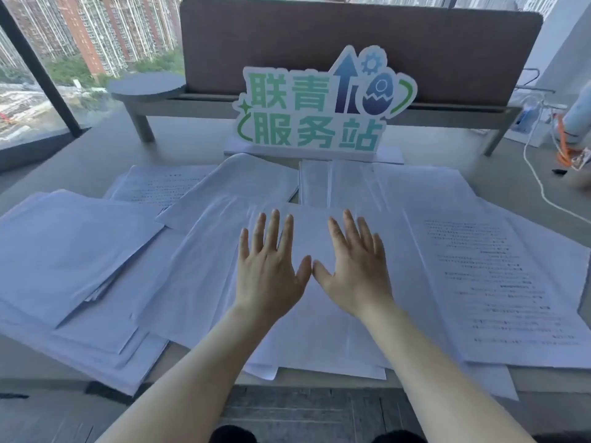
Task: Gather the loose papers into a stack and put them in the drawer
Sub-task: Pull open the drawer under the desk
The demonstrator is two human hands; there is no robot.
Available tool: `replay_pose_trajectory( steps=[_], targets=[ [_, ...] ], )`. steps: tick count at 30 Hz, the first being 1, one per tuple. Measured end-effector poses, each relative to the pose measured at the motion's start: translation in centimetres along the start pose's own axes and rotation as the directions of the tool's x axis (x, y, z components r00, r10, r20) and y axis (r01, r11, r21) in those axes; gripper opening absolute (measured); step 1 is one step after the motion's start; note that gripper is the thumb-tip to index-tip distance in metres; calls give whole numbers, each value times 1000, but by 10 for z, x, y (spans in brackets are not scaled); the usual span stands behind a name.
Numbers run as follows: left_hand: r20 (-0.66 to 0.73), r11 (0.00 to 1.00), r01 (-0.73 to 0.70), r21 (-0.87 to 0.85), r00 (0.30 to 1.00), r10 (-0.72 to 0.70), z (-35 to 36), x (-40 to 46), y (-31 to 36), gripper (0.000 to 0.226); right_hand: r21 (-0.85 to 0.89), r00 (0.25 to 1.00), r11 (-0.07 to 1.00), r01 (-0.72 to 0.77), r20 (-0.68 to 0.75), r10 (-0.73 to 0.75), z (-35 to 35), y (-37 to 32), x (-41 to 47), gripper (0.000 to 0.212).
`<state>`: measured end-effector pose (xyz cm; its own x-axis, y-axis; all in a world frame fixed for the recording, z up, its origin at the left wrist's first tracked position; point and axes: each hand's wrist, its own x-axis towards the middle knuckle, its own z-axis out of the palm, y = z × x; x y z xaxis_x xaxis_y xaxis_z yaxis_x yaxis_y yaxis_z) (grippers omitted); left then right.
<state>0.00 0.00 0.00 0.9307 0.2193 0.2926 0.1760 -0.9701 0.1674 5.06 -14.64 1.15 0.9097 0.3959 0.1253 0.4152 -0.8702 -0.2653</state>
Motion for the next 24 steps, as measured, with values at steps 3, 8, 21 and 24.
replay_pose_trajectory(
  steps=[3, 8, 21, 24],
  targets=[
    [45, 999, -8, 50, 999, 6, 0, -19, -2, 78, -54, 999, 999, 8, 46, -6, 6, -1, -16, 79],
    [117, 1000, 3, 10, 993, -5, 4, -40, -7, 77, -42, 988, 999, -10, 155, 17, 13, -1, -35, 77],
    [84, 996, 75, -57, 994, -70, 6, -49, -6, 65, -69, 987, 997, -42, 151, 52, 28, 1, -43, 76],
    [59, 995, 68, -70, 996, -64, 4, -50, -6, 66, -49, 989, 998, -44, 140, 51, 26, 1, -44, 74]
  ],
)
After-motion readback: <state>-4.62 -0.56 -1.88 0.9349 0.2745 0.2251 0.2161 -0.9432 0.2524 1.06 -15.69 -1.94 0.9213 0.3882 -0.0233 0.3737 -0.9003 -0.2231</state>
